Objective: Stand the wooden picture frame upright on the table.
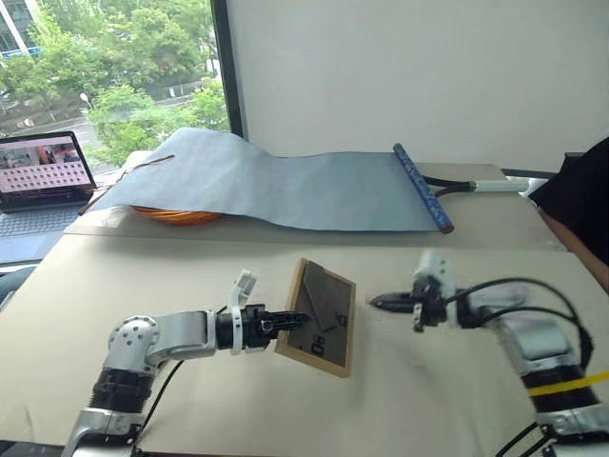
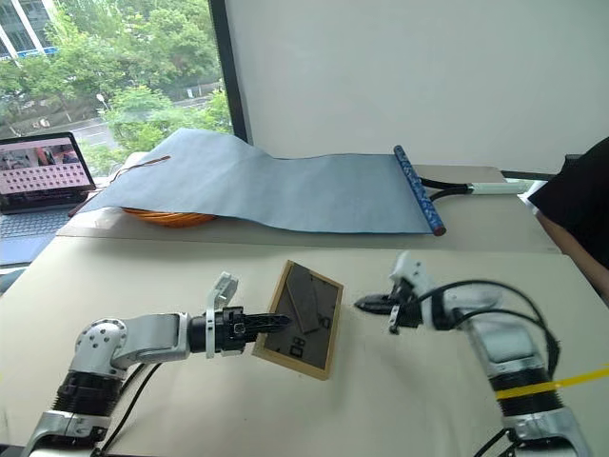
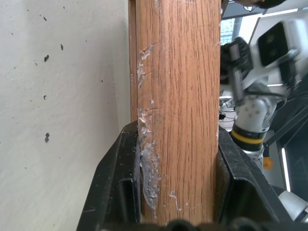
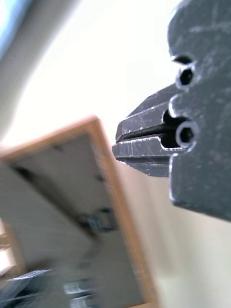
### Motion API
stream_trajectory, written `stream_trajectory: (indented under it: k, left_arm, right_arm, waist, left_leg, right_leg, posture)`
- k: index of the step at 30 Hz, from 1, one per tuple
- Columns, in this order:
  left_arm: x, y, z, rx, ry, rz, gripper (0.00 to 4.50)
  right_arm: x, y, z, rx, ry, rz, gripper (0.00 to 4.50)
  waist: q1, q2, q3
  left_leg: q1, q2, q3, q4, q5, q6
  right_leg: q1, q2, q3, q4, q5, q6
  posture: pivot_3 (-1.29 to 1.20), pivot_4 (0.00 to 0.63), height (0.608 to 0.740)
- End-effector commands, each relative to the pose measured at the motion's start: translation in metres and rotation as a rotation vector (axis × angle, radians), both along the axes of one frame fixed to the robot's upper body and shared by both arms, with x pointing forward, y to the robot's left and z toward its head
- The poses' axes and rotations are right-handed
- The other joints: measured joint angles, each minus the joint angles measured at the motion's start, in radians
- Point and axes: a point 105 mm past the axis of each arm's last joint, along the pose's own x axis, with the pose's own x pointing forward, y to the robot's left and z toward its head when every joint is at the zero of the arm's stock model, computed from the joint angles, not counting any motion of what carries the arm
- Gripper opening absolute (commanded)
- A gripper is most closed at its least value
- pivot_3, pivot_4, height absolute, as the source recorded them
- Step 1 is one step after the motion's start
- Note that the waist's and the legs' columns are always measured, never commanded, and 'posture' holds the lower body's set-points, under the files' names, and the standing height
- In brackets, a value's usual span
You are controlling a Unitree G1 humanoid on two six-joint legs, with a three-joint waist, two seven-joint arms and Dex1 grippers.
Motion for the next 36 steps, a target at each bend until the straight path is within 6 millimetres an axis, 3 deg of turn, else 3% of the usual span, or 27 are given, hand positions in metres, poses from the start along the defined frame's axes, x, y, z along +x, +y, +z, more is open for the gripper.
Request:
stream_trajectory:
  k: [1, 3, 7, 10, 15, 20, 25, 27, 31, 34, 36]
  left_arm:
    - [0.002, 0.0, 0.023, -0.07, -0.052, -0.041, 1.22]
    - [0.006, 0.0, 0.024, -0.068, -0.053, -0.04, 1.22]
    - [0.008, -0.006, 0.028, -0.066, -0.069, -0.073, 1.22]
    - [0.009, -0.009, 0.027, -0.053, -0.071, -0.096, 1.22]
    - [0.007, -0.014, 0.028, -0.068, -0.067, -0.133, 1.22]
    - [0.009, -0.015, 0.022, -0.075, -0.03, -0.14, 1.22]
    - [0.014, 0.0, 0.031, -0.199, 0.013, -0.093, 1.22]
    - [0.008, 0.009, 0.036, -0.262, 0.017, -0.111, 1.22]
    - [0.003, 0.02, 0.04, -0.304, 0.014, -0.126, 1.22]
    - [0.009, 0.032, 0.044, -0.355, 0.027, -0.088, 1.22]
    - [0.011, 0.036, 0.043, -0.366, 0.045, -0.076, 1.22]
  right_arm:
    - [-0.015, 0.029, 0.03, 0.137, 0.03, 0.134, 1.49]
    - [-0.018, 0.042, 0.031, 0.155, 0.062, 0.168, 2.19]
    - [-0.026, 0.059, 0.015, 0.133, 0.177, 0.238, 3.54]
    - [-0.016, 0.062, -0.002, 0.12, 0.203, 0.205, 4.47]
    - [-0.024, 0.075, -0.007, 0.144, 0.222, 0.303, 4.47]
    - [-0.041, 0.081, 0.023, 0.273, 0.104, 0.419, 4.47]
    - [-0.047, 0.052, 0.032, 0.275, 0.052, 0.374, 4.47]
    - [-0.04, 0.028, 0.028, 0.216, 0.022, 0.277, 4.47]
    - [-0.027, -0.001, 0.019, 0.105, -0.07, 0.129, 4.47]
    - [-0.004, -0.027, 0.019, -0.057, -0.339, -0.069, 4.47]
    - [0.004, -0.032, 0.024, -0.157, -0.545, -0.14, 4.47]
  waist:
    - [-0.001, 0.0, 0.0]
    - [-0.001, 0.0, 0.0]
    - [0.008, 0.0, 0.0]
    - [0.011, 0.0, 0.0]
    - [0.01, 0.0, 0.0]
    - [0.007, 0.0, 0.0]
    - [0.014, 0.0, 0.0]
    - [0.014, 0.0, 0.0]
    - [0.006, 0.0, 0.0]
    - [0.001, 0.0, 0.0]
    - [0.0, 0.0, 0.0]
  left_leg:
    - [0.0, 0.0, 0.0, -0.001, 0.0, 0.0]
    - [0.0, 0.0, 0.0, -0.002, 0.0, 0.0]
    - [-0.002, 0.0, 0.0, -0.003, 0.0, 0.0]
    - [-0.008, -0.001, 0.0, -0.002, 0.001, -0.001]
    - [-0.014, -0.001, 0.0, -0.003, 0.003, -0.002]
    - [-0.014, -0.001, 0.0, -0.003, 0.003, -0.002]
    - [-0.014, -0.001, -0.001, -0.003, 0.004, -0.003]
    - [-0.014, -0.001, -0.001, -0.003, 0.004, -0.003]
    - [-0.014, -0.001, -0.001, -0.004, 0.004, -0.002]
    - [-0.014, -0.001, -0.001, -0.003, 0.004, -0.002]
    - [-0.014, -0.001, -0.001, -0.003, 0.004, -0.002]
  right_leg:
    - [0.0, 0.0, 0.0, 0.0, 0.0, 0.0]
    - [-0.001, 0.0, 0.0, 0.0, 0.0, 0.0]
    - [-0.002, 0.0, 0.0, -0.001, -0.001, 0.0]
    - [-0.008, 0.0, 0.0, 0.0, 0.0, 0.0]
    - [-0.016, 0.0, 0.0, 0.002, 0.001, 0.0]
    - [-0.016, 0.0, 0.0, 0.002, 0.001, 0.0]
    - [-0.016, 0.0, -0.001, 0.002, 0.001, 0.0]
    - [-0.016, 0.0, -0.001, 0.002, 0.001, 0.0]
    - [-0.017, 0.0, -0.001, 0.002, 0.001, 0.0]
    - [-0.017, 0.0, -0.001, 0.002, 0.0, 0.0]
    - [-0.017, 0.0, -0.001, 0.002, 0.0, 0.001]
  posture:
    - [0.0, 0.15, 0.74]
    - [0.0, 0.15, 0.74]
    - [0.0, 0.15, 0.74]
    - [0.0, 0.15, 0.74]
    - [0.0, 0.15, 0.74]
    - [0.0, 0.15, 0.74]
    - [0.0, 0.15, 0.74]
    - [0.0, 0.15, 0.74]
    - [0.0, 0.15, 0.74]
    - [0.0, 0.15, 0.74]
    - [0.0, 0.15, 0.74]
